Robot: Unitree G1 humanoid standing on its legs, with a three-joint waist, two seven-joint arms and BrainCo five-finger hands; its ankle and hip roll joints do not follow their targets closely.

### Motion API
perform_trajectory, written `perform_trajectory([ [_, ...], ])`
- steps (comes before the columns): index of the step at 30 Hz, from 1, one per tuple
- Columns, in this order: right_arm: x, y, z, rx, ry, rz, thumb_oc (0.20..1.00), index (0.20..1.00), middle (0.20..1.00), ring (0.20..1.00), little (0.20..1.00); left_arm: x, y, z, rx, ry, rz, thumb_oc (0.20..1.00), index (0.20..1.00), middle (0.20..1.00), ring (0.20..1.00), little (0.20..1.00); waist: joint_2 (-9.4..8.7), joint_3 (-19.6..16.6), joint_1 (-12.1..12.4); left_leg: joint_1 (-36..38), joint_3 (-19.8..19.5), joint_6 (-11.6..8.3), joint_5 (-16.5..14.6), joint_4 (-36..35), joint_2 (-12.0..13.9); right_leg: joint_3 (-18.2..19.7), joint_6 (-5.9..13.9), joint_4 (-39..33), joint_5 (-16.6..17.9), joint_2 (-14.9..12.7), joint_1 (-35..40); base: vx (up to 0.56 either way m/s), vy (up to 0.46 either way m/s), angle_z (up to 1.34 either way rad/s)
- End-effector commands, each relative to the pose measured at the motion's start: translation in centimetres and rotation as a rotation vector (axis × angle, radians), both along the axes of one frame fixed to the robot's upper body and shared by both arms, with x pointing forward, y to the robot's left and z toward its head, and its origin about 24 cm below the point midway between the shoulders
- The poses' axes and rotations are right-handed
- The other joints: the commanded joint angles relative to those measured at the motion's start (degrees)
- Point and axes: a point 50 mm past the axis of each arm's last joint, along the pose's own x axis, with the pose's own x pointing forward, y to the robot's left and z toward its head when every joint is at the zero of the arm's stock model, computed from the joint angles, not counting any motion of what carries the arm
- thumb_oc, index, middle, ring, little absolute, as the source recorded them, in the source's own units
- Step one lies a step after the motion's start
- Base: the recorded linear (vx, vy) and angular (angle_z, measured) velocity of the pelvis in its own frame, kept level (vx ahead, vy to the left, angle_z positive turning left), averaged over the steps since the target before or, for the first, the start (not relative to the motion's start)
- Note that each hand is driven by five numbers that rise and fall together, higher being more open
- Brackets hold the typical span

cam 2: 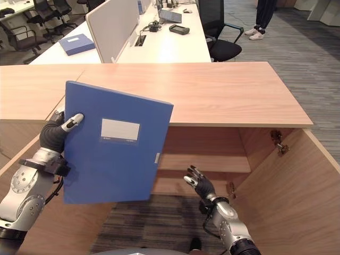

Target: Put the empty folder in the office cabinet

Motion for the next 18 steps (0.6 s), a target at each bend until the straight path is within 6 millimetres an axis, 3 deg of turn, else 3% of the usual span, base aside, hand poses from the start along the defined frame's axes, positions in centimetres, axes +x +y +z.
perform_trajectory([
  [1, 2.1, 1.1, 3.9, 0.064, -0.184, 0.117, 1.000, 1.000, 1.000, 1.000, 1.000, 0.6, -0.5, 2.9, 0.030, -0.163, -0.030, 0.200, 0.200, 0.200, 0.200, 0.200, -1.95, 0.8, -0.9, -1.7, 0.9, -2.71, -1.4, 0.2, 1.7, 2.4, 5.43, 1.8, -10.2, -2.6, 7.8, 0.00, 0.000, 0.00],
  [10, 3.1, 4.5, 6.7, 0.142, -0.297, 0.260, 1.000, 1.000, 1.000, 1.000, 1.000, 0.9, -2.1, 3.4, 0.060, -0.201, -0.085, 0.200, 0.200, 0.200, 0.200, 0.200, -2.04, 0.7, -1.4, -1.5, 1.1, -2.63, -1.7, 0.2, 1.9, 2.7, 5.40, 1.8, -10.3, -2.6, 7.8, 0.00, 0.000, 0.00],
  [18, 3.3, 6.2, 8.0, 0.199, -0.339, 0.321, 1.000, 1.000, 1.000, 1.000, 1.000, 1.1, -2.6, 3.5, 0.075, -0.210, -0.105, 0.200, 0.200, 0.200, 0.200, 0.200, -2.01, 0.6, -1.6, -1.3, 1.3, -2.65, -1.7, 0.2, 2.0, 2.9, 5.31, 1.9, -10.4, -2.6, 7.9, 0.00, 0.000, 0.00],
])
